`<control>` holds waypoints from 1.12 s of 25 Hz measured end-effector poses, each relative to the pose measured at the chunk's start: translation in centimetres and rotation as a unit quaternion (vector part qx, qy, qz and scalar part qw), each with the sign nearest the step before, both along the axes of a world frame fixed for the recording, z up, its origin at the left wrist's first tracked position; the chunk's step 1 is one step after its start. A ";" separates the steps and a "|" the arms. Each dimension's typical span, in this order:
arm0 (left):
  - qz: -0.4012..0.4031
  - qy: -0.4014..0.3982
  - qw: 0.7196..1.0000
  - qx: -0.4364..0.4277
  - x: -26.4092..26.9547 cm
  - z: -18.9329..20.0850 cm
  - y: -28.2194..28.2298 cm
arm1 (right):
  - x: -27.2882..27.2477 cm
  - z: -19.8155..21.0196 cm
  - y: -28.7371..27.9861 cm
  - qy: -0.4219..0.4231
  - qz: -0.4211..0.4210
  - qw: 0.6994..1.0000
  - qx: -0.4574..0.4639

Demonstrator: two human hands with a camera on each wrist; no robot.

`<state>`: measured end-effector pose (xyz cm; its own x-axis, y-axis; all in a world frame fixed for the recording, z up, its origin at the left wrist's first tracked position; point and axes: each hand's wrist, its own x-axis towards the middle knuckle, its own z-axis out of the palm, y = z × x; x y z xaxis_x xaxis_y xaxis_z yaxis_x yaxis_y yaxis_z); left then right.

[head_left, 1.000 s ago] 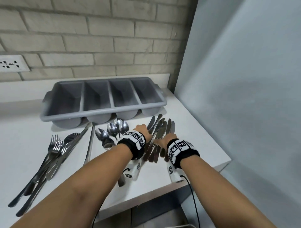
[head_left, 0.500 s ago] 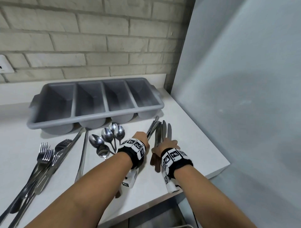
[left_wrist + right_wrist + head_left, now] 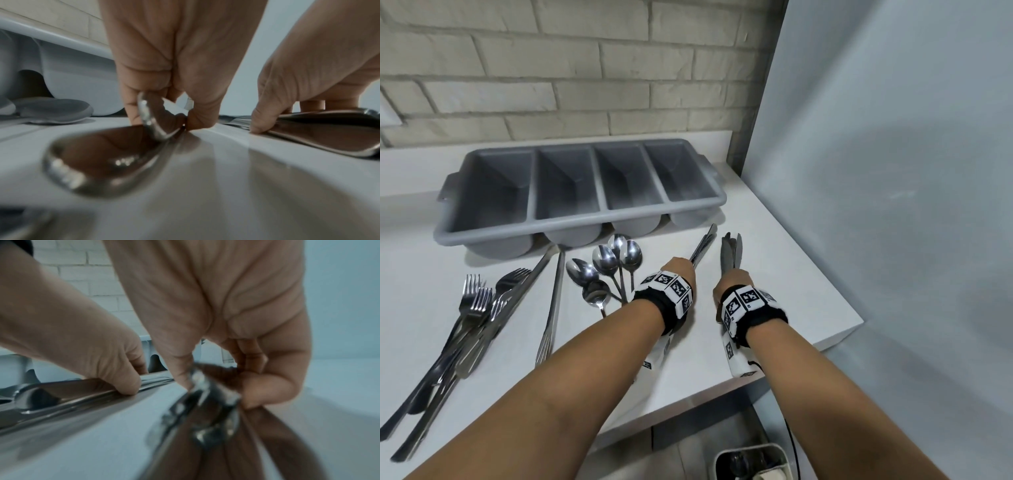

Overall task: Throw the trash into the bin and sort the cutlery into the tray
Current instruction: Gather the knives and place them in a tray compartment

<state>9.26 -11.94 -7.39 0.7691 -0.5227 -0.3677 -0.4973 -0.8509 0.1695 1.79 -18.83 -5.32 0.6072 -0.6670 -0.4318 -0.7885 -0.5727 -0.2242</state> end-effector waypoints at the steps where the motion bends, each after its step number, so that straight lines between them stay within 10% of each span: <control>1: 0.001 0.008 1.000 0.007 0.0 0.0 0.0 | -0.2 0.3 -0.1 -0.010 -0.010 1.000 -0.002; 11: -0.003 0.031 0.999 0.003 0.0 0.6 0.3 | -1.6 0.4 -2.3 -0.077 -0.070 0.993 0.048; 28: 0.081 0.096 0.976 -0.179 -6.2 1.5 -2.9 | -4.7 -0.3 -4.8 -0.219 -0.281 0.898 0.257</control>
<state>3.08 -14.89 -5.85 0.7877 -0.5212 -0.3285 -0.2910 -0.7847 0.5473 -2.88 -23.68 -5.66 0.4242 -0.7022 -0.5718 -0.6924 0.1554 -0.7046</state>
